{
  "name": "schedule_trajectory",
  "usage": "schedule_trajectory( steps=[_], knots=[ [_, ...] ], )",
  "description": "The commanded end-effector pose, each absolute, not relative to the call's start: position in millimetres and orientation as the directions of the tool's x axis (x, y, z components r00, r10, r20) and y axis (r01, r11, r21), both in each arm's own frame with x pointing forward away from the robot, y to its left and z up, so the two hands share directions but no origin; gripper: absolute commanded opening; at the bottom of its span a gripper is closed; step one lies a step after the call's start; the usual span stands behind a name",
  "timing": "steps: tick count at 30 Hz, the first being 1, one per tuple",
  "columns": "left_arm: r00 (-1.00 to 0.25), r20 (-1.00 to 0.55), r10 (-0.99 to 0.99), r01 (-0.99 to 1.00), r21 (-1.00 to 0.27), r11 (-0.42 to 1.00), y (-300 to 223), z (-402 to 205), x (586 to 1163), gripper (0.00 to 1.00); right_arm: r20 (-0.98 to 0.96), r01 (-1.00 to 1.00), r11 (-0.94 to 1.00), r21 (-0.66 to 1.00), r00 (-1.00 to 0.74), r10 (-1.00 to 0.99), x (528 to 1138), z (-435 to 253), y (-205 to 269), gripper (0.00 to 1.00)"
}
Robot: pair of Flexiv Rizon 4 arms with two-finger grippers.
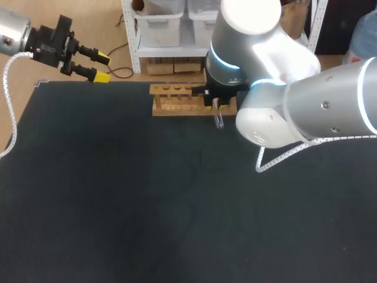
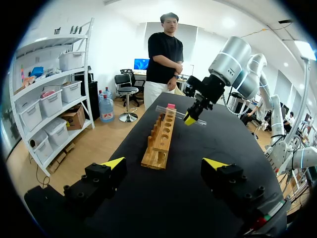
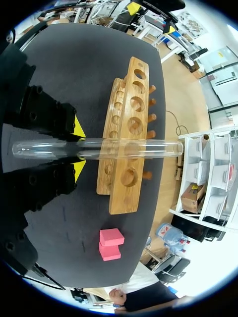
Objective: Grasp the test tube, adjust it, and insert it.
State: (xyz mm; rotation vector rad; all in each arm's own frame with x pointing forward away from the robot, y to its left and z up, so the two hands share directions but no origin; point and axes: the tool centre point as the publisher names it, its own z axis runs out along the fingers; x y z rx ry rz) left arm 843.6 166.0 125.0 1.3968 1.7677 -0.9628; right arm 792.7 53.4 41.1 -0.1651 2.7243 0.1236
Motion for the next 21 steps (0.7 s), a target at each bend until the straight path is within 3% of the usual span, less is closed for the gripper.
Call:
schedule_trajectory(
  steps=[1,21],
  knots=[
    [-0.192,-0.857,0.477,0.979,-0.135,0.151,166.2,124.2,843.2,1.0,-0.388,-0.139,0.988,0.065,-0.916,-0.104,796.4,37.1,56.2,0.0],
    [-0.192,-0.857,0.477,0.979,-0.135,0.151,166.2,124.2,843.2,1.0,-0.352,-0.148,0.986,0.073,-0.929,-0.114,796.8,24.3,57.4,0.0]
  ],
)
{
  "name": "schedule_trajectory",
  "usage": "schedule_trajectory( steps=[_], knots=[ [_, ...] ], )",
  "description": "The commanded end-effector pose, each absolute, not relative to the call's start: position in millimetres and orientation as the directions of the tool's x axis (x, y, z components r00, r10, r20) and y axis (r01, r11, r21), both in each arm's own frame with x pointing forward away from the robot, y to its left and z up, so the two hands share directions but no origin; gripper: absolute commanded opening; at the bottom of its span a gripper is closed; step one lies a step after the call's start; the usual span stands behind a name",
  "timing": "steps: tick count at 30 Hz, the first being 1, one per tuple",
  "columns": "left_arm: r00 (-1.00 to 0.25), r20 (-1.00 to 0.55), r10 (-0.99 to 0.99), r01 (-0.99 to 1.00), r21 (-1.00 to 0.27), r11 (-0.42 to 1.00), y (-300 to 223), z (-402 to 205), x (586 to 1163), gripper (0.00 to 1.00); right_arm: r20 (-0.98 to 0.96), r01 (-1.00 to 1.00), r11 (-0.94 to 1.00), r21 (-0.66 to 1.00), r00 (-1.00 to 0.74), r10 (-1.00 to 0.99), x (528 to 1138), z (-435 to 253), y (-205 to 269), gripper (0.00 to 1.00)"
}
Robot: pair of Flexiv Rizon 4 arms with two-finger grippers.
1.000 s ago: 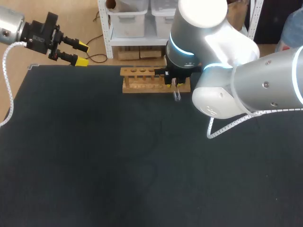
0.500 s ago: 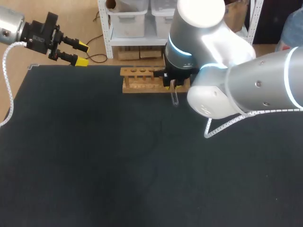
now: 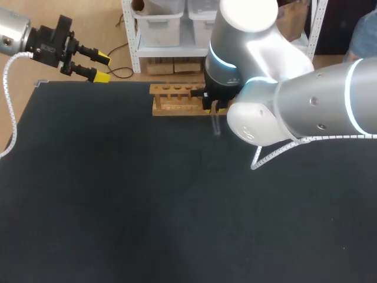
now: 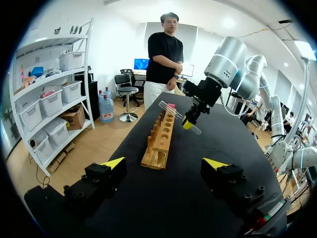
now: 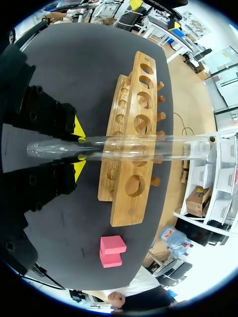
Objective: Grasp the test tube, adjust it, and insert it.
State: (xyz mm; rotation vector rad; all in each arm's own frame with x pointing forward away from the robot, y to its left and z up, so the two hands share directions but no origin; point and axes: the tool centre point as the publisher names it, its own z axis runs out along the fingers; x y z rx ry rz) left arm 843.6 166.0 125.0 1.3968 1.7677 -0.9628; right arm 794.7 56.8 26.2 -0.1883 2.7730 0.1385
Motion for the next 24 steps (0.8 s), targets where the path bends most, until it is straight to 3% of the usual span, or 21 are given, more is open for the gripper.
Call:
schedule_trajectory(
  steps=[1,24],
  knots=[
    [-0.192,-0.857,0.477,0.979,-0.135,0.151,166.2,124.2,843.2,1.0,-0.351,-0.149,0.986,0.073,-0.929,-0.114,796.7,24.0,57.5,0.0],
    [-0.192,-0.857,0.477,0.979,-0.135,0.151,166.2,124.2,843.2,1.0,-0.499,-0.05,0.998,0.043,-0.866,-0.022,774.1,83.5,32.6,0.0]
  ],
)
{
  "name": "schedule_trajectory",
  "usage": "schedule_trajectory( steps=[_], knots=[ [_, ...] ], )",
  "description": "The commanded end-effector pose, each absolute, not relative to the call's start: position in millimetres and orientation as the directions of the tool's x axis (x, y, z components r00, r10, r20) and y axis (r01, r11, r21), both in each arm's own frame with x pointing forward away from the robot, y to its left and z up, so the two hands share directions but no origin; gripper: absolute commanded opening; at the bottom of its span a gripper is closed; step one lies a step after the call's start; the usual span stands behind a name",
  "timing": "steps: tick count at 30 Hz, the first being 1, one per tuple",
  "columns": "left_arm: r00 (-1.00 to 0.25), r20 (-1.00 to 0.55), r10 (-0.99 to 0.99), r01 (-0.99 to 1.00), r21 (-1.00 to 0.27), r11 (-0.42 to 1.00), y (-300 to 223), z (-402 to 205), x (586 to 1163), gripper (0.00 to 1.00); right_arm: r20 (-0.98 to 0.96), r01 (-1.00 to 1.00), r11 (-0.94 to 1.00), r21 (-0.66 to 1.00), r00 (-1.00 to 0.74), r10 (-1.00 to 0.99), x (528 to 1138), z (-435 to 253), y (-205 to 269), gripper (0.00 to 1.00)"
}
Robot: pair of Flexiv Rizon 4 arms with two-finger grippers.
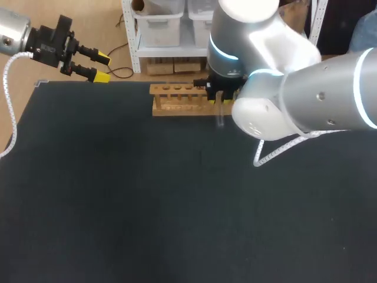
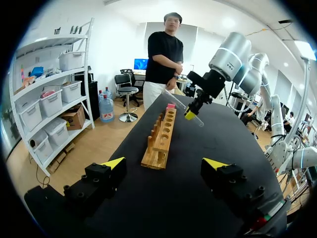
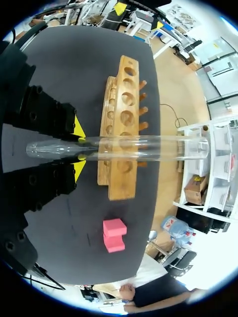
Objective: Grasp the test tube, adjust it, and insert it.
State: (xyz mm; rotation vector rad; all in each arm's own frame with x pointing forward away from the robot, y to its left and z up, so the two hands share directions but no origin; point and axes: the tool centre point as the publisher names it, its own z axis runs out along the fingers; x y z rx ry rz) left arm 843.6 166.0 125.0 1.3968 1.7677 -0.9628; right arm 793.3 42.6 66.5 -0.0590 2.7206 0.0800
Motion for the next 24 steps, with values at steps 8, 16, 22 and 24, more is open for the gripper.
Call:
schedule_trajectory(
  steps=[8,16,22,24],
  knots=[
    [-0.192,-0.857,0.477,0.979,-0.135,0.151,166.2,124.2,843.2,1.0,-0.549,-0.061,0.997,0.037,-0.835,-0.031,768.7,108.7,25.4,0.0],
    [-0.192,-0.857,0.477,0.979,-0.135,0.151,166.2,124.2,843.2,1.0,-0.527,-0.176,0.961,0.212,-0.849,-0.039,767.7,110.8,22.5,0.0],
    [-0.192,-0.857,0.477,0.979,-0.135,0.151,166.2,124.2,843.2,1.0,-0.527,-0.176,0.961,0.212,-0.849,-0.039,767.7,110.8,22.5,0.0],
    [-0.192,-0.857,0.477,0.979,-0.135,0.151,166.2,124.2,843.2,1.0,-0.527,-0.176,0.961,0.212,-0.849,-0.039,767.7,110.8,22.5,0.0]
  ],
)
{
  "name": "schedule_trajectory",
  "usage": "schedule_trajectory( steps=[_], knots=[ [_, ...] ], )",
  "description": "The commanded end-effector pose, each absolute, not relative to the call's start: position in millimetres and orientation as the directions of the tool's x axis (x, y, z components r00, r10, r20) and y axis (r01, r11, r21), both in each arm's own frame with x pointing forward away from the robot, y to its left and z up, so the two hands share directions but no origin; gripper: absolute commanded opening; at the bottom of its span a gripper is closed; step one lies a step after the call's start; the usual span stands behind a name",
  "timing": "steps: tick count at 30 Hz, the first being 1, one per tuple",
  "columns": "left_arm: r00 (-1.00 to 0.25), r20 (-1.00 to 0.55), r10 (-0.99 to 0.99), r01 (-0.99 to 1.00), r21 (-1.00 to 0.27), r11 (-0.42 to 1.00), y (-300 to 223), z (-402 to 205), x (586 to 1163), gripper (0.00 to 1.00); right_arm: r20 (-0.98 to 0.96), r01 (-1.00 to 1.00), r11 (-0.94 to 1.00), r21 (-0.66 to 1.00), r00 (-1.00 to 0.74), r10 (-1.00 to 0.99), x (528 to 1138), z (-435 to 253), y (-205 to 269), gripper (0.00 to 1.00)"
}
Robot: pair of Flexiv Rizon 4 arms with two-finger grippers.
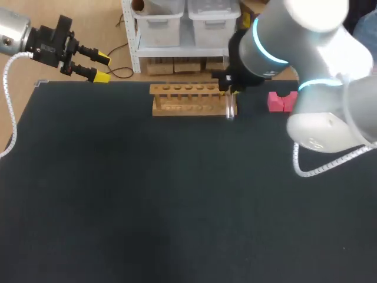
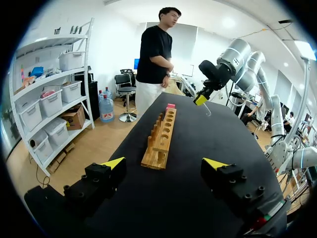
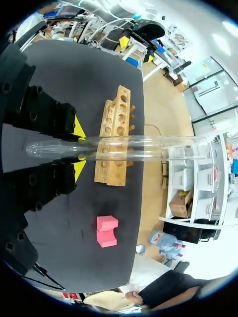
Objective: Grasp the test tube, adjust it, and insert it.
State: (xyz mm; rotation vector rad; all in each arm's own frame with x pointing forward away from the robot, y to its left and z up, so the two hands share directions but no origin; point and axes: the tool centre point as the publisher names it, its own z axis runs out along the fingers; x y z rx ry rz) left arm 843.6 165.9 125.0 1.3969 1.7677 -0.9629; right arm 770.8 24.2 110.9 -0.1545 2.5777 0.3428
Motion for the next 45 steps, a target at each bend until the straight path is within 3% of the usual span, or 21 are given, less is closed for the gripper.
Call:
schedule_trajectory(
  steps=[1,16,29,45],
  knots=[
    [-0.192,-0.857,0.477,0.979,-0.135,0.151,166.2,124.2,843.2,1.0,-0.527,-0.176,0.961,0.212,-0.849,-0.039,767.7,110.8,22.5,0.0],
    [-0.192,-0.857,0.477,0.979,-0.135,0.151,166.2,124.2,843.2,1.0,-0.527,-0.176,0.961,0.212,-0.849,-0.039,767.7,110.8,22.5,0.0],
    [-0.192,-0.857,0.477,0.979,-0.135,0.151,166.2,124.2,843.2,1.0,-0.699,-0.133,0.985,0.112,-0.715,-0.017,796.8,117.8,38.6,0.0],
    [-0.192,-0.857,0.477,0.979,-0.135,0.151,166.2,124.2,843.2,1.0,-0.873,0.083,0.992,0.096,-0.471,0.124,819.3,134.6,44.8,0.0]
  ],
)
